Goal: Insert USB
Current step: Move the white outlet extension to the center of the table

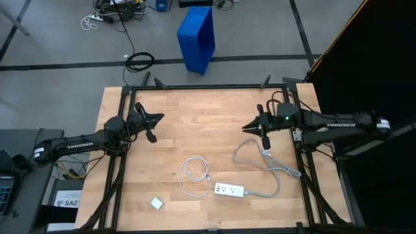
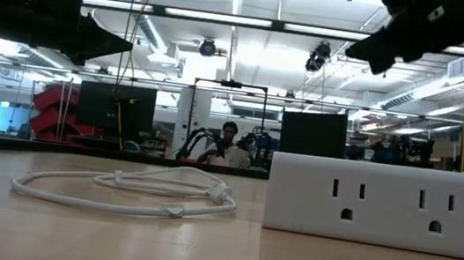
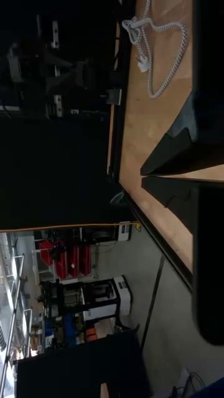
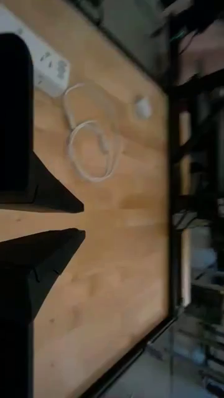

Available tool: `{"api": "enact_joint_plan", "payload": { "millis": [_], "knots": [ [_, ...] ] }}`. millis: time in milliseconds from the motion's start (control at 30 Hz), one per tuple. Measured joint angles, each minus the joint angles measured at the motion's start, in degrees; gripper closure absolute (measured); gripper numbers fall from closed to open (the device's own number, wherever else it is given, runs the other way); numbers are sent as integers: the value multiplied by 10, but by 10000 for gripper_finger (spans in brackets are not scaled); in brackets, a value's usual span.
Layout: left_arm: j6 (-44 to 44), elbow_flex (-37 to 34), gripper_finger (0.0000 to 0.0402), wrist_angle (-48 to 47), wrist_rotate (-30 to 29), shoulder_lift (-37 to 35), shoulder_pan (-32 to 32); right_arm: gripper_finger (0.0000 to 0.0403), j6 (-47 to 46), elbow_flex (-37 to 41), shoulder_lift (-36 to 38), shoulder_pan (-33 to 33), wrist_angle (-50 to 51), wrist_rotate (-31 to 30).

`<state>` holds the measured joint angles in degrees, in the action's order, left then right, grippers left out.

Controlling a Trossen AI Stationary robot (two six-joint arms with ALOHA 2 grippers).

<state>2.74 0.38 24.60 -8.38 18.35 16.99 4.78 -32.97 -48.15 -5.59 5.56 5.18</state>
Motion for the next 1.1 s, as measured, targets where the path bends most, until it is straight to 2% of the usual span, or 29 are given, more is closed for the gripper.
{"api": "enact_joint_plan", "payload": {
  "millis": [133,200,400,500,633,767,867,1100],
  "knots": [
    [0,0,401,0,0,0,0,374,-19,-68,-31,87,103,-109],
    [0,0,401,0,0,0,0,374,-53,-84,-50,126,138,-143],
    [0,0,401,0,0,0,0,346,-153,-88,-130,229,143,-159],
    [0,0,401,0,0,0,0,310,-178,-88,-181,270,119,-159],
    [0,0,401,0,0,0,0,244,-196,-88,-253,310,51,-160],
    [0,0,401,0,0,0,0,171,-197,-88,-324,333,-28,-160],
    [0,0,401,0,0,0,0,128,-212,-99,-372,346,-35,-160],
    [0,0,401,0,0,0,0,73,-242,-144,-452,370,-32,-153]
  ]
}}
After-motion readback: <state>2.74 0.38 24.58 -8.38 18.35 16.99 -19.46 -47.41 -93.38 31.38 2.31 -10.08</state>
